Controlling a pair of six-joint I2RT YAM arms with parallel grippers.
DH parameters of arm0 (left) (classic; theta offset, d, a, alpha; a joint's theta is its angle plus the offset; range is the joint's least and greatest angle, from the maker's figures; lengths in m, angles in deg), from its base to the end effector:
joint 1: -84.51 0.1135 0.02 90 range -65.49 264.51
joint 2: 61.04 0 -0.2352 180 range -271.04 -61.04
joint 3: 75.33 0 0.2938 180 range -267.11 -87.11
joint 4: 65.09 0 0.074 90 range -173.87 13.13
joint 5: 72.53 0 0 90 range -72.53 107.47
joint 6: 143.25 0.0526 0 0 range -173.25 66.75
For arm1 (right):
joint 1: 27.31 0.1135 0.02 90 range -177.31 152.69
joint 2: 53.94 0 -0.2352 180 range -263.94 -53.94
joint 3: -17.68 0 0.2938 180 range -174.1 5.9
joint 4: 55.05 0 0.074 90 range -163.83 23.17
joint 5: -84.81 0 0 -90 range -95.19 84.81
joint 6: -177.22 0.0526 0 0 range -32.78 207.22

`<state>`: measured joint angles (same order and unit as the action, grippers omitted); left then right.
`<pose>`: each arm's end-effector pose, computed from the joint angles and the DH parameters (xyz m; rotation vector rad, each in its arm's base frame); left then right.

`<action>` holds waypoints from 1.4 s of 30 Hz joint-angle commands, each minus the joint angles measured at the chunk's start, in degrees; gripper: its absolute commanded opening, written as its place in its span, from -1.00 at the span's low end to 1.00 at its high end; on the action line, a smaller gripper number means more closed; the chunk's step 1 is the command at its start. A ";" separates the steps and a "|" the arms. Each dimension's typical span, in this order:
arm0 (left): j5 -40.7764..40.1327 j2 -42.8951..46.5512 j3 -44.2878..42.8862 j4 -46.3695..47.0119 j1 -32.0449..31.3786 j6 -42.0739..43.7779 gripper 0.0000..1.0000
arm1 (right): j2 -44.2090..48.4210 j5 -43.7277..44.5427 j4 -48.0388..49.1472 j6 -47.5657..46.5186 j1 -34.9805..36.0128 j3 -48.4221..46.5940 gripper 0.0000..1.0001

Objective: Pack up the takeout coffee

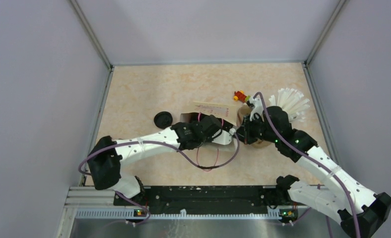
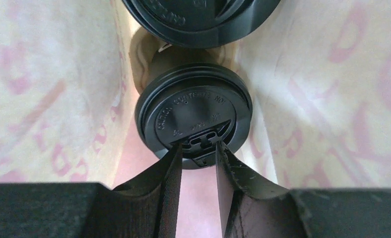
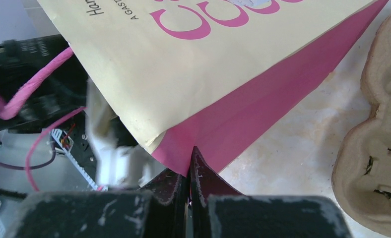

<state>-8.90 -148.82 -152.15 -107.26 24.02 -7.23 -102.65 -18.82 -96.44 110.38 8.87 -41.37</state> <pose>0.2036 -0.3122 0.1958 1.8206 1.5944 0.4594 0.2034 0.1641 0.2784 -0.3996 2.1830 0.8494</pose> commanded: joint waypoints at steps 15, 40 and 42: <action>8.72 12.59 -4.79 1.47 -4.11 -16.75 -0.21 | -1.48 -0.65 0.48 1.81 -0.32 -3.37 -1.00; 7.17 23.84 -13.72 1.54 -4.13 -29.07 0.23 | -8.43 -2.87 -6.18 9.71 -0.78 -13.07 -1.00; 8.32 24.68 -12.90 1.60 -4.11 -30.28 0.23 | -8.27 -2.96 -6.80 10.27 -0.85 -13.69 -1.00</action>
<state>-0.33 -127.93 -162.62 -109.27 19.94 -34.42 -110.50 -22.27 -98.49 118.88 8.80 -52.38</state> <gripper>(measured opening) 0.614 0.003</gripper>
